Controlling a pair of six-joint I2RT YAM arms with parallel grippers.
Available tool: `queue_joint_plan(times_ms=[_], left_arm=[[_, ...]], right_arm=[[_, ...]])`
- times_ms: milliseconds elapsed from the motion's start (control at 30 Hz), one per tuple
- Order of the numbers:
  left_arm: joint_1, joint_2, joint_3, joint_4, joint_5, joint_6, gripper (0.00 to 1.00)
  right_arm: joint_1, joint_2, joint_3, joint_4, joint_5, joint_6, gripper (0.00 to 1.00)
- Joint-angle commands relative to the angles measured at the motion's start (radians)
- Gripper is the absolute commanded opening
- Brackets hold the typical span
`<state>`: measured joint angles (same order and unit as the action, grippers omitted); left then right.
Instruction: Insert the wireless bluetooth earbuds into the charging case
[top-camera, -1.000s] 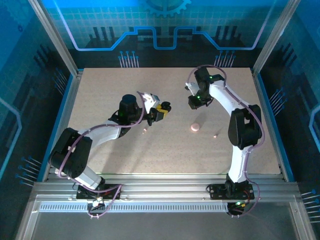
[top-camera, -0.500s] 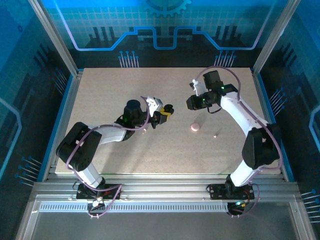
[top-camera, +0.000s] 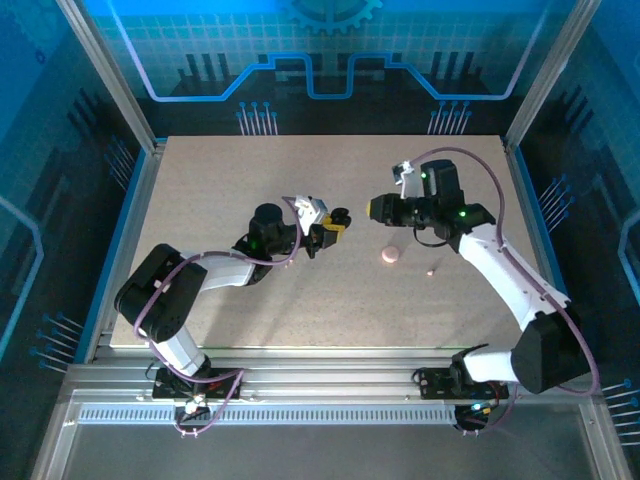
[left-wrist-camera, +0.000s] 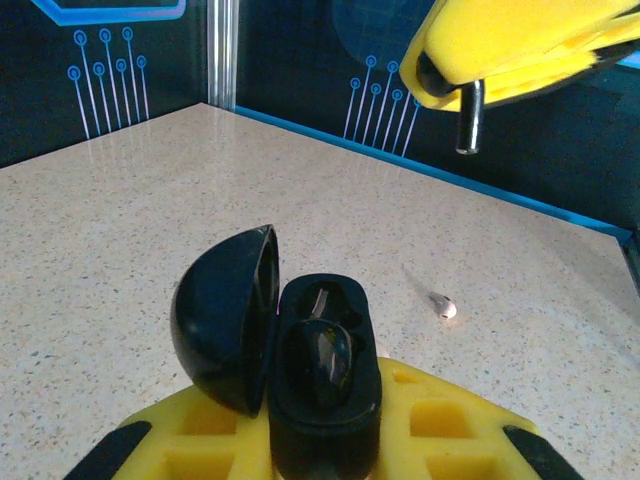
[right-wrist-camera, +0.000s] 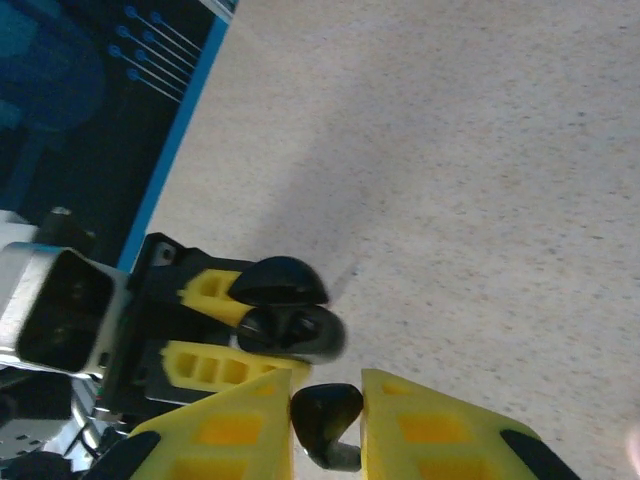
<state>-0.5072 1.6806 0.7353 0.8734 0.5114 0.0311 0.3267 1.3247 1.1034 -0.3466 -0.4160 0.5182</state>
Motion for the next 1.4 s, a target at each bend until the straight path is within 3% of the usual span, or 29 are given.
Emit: queue_joint_plan(times_ms=[0,367,1367], left_arm=[[-0.013,0.008,-0.008,0.053,-0.009,-0.006,0.18],[-0.018,-0.001,-0.004,0.059,-0.007,-0.013,0.18],[-0.025,-0.015,-0.012,0.104,-0.027,-0.051,0.18]], right_arm=[[0.051,-0.034,-0.049,0.12,0.033,0.122,0.21],[0.141,-0.047,-0.131,0.261,0.181,0.247,0.22],[0.202,0.033,-0.151,0.349,0.277,0.28,0.21]])
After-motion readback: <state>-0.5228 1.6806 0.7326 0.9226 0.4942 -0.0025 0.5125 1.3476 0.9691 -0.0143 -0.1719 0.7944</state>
